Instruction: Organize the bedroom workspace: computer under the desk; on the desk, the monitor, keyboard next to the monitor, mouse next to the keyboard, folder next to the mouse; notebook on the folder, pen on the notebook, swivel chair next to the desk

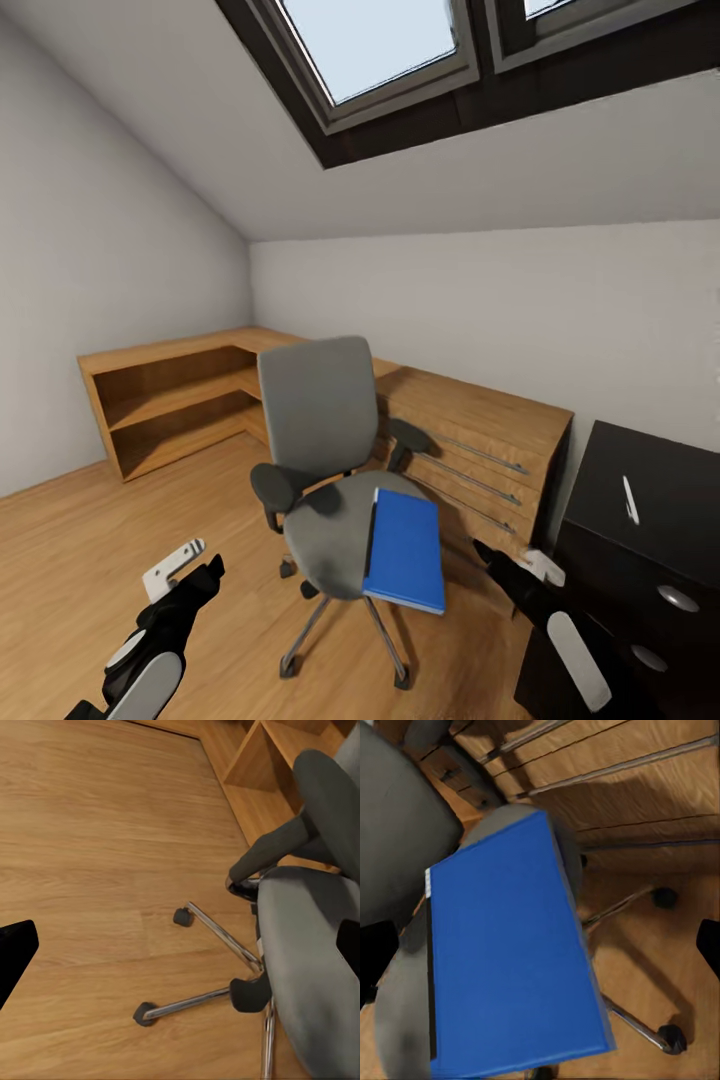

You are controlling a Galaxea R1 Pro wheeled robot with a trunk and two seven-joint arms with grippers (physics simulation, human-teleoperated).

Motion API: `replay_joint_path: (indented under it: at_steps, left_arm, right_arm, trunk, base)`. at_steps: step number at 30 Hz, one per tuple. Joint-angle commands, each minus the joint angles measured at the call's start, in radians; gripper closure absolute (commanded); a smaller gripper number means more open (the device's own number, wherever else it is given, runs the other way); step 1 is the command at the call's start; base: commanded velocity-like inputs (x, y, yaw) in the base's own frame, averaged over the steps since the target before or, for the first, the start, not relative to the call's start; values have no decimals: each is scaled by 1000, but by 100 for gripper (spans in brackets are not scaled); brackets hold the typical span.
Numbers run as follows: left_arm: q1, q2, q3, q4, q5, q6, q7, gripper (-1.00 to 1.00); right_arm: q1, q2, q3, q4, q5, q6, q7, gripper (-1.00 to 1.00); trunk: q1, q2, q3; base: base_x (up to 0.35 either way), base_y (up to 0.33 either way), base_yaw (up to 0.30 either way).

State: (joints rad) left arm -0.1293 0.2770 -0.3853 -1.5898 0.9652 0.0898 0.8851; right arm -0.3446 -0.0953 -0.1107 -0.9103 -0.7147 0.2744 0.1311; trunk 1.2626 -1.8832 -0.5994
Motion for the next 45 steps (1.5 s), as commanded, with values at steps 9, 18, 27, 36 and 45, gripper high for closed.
replay_joint_path:
  at_steps: [9, 18, 27, 36, 45]
  left_arm:
    - [-1, 0, -1, -1, 1, 5, 6, -100]
    - [-1, -1, -3, -1, 1, 5, 6, -100]
    - [-1, -2, -4, -1, 1, 6, 8, -100]
    - [-1, -4, -6, -1, 2, 7, 8, -100]
    - [-1, -5, -6, 1, 2, 7, 8, -100]
  right_arm:
    - [-1, -28, -11, 43, -124, 53, 54, -100]
    - [-1, -30, -15, 45, -211, 162, 58, -100]
    - [-1, -32, -15, 45, -220, 171, 58, -100]
    - [-1, -30, -15, 45, -220, 172, 55, -100]
    - [-1, -27, -72, 48, -225, 177, 55, -100]
  trunk:
    - [35, -64, -29]
    - [69, -127, -58]
    - [104, -190, -86]
    - [138, -253, -114]
    - [173, -316, -142]
  base:
    - [0, 0, -30]
    - [0, 0, -1]
    - [0, 0, 0]
    - [0, 0, 0]
    - [0, 0, 0]
